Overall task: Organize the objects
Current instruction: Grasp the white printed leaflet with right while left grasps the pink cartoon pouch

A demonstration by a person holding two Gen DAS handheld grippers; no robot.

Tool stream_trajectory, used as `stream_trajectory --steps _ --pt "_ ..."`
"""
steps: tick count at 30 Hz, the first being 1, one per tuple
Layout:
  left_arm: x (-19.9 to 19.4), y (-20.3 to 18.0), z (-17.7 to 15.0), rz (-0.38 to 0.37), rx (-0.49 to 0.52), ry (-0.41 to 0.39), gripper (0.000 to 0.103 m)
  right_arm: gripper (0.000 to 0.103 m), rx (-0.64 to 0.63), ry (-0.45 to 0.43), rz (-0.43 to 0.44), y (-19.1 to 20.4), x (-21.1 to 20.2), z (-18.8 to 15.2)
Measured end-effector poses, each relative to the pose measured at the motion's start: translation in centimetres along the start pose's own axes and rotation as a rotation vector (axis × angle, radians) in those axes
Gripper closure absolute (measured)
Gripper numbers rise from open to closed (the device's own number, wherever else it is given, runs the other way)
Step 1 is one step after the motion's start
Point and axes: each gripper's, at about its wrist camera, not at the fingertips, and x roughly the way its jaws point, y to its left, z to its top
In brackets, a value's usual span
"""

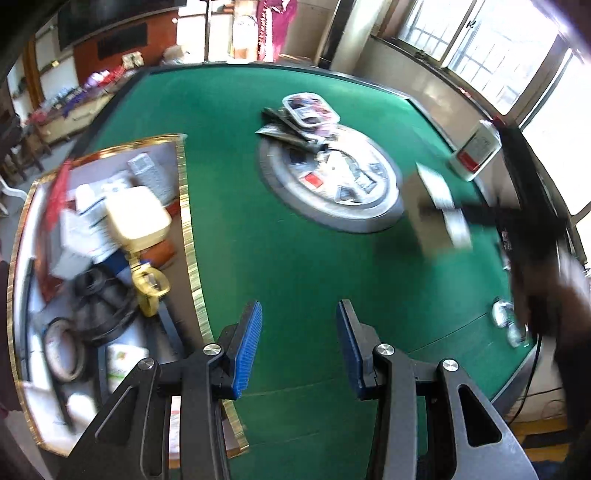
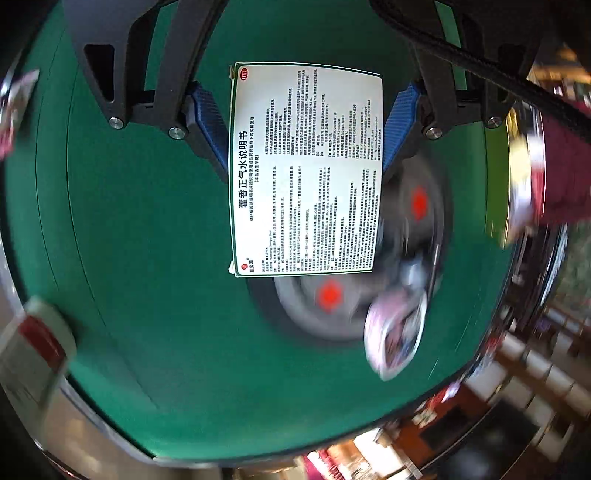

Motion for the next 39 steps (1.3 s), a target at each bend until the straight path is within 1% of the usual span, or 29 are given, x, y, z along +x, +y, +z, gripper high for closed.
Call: stream_trajectory --steps 1,2,3,4,5,6,7,8,9,10,11,12,13,14,15,17,18,19,21,22,23,27,29,32,33,35,37,39 --pt "0.2 -0.3 0.7 -0.015 -0.004 0.008 0.067 0.029 -0.024 0.003 0.033 0.2 -0.8 -2.5" --pt "0.5 -0.6 1.8 -0.037 -0.008 0.016 0.067 0.029 -0.041 0.004 0.048 0.3 -1.1 -3.5" --pt "0.8 -0.8 2.6 -0.052 -0.008 0.021 0.067 0.029 -0.068 -0.009 0.038 0.6 -1.9 -5.8" --pt "1.2 -1.2 4.3 -0.061 -0.007 0.031 0.067 0.029 -0.081 -0.014 0.027 0.8 -2.0 -6.0" --pt "1.5 -1.4 5.5 -0.059 -0.007 0.034 0.067 0.029 -0.089 -0.015 0.025 0.9 -2.3 -7.0" --pt "2.0 -1.7 7.1 -0.065 -0.005 0.038 0.064 0.029 -0.082 -0.022 0.036 0.7 -2.7 -8.0" --pt "2.8 -2.1 9.4 -0.082 -0.005 0.047 0.055 0.029 -0.069 -0.03 0.045 0.4 -3.2 -8.6" --pt "3.5 -2.2 11.0 -0.075 -0.02 0.055 0.052 0.029 -0.062 -0.036 0.051 0.0 -3.6 -9.2" --pt "4.1 -2.2 12.6 -0.073 -0.048 0.058 0.048 0.029 -0.06 -0.04 0.048 -0.1 -3.7 -9.0" --pt "5.1 -2.3 15.1 -0.106 -0.08 0.064 0.04 0.029 -0.055 -0.049 0.045 -1.0 -4.5 -9.3" --pt "6.1 -2.4 16.6 -0.126 -0.088 0.082 0.036 0.029 -0.049 -0.055 0.046 -1.2 -4.7 -9.3" --pt "7.4 -2.3 18.6 -0.111 -0.112 0.101 0.036 0.029 -0.044 -0.057 0.048 -1.6 -5.0 -9.8" --pt "8.0 -2.2 19.7 -0.095 -0.134 0.102 0.035 0.029 -0.042 -0.058 0.046 -1.4 -4.9 -10.0" --pt "9.4 -2.1 21.7 -0.101 -0.154 0.1 0.035 0.029 -0.035 -0.06 0.043 -1.7 -5.2 -10.6" --pt "10.2 -1.9 22.8 -0.102 -0.157 0.107 0.034 0.029 -0.027 -0.056 0.051 -2.1 -5.5 -11.2" --pt "12.4 -1.5 25.3 -0.04 -0.186 0.13 0.033 0.029 -0.02 -0.06 0.056 -2.5 -6.2 -12.0" --pt "13.2 -1.4 25.9 -0.045 -0.195 0.139 0.03 0.029 -0.011 -0.063 0.059 -2.8 -6.4 -12.3" --pt "14.2 -1.2 26.7 -0.049 -0.211 0.153 0.03 0.029 -0.011 -0.061 0.067 -2.8 -6.5 -12.5" --pt "15.9 -1.0 27.7 0.003 -0.239 0.172 0.029 0.029 -0.021 -0.065 0.061 -2.8 -6.6 -12.7" --pt "16.8 -1.1 28.0 0.006 -0.235 0.189 0.029 0.028 -0.024 -0.066 0.061 -2.8 -6.5 -12.7" --pt "18.0 -1.4 28.3 0.034 -0.219 0.214 0.029 0.029 -0.027 -0.066 0.066 -2.9 -6.6 -12.7" --pt "20.1 -1.7 29.0 0.128 -0.199 0.229 0.028 0.028 -0.013 -0.071 0.082 -3.6 -6.8 -12.2" --pt "20.9 -1.8 29.2 0.155 -0.187 0.23 0.028 0.028 -0.005 -0.077 0.081 -3.9 -6.7 -12.1" --pt "22.6 -1.7 28.8 0.152 -0.17 0.276 0.026 0.028 0.008 -0.073 0.088 -4.3 -6.6 -11.9" --pt "22.6 -1.9 28.6 0.147 -0.154 0.256 0.024 0.028 0.013 -0.072 0.092 -4.3 -6.5 -11.9" --pt "22.1 -2.2 27.9 0.128 -0.143 0.231 0.026 0.028 0.014 -0.066 0.094 -4.3 -6.5 -11.9" --pt "21.4 -2.8 26.9 0.119 -0.109 0.213 0.028 0.028 0.015 -0.069 0.095 -4.2 -6.4 -11.9" --pt "20.5 -3.6 25.1 0.069 -0.093 0.21 0.029 0.028 0.012 -0.067 0.099 -4.0 -6.3 -11.8"
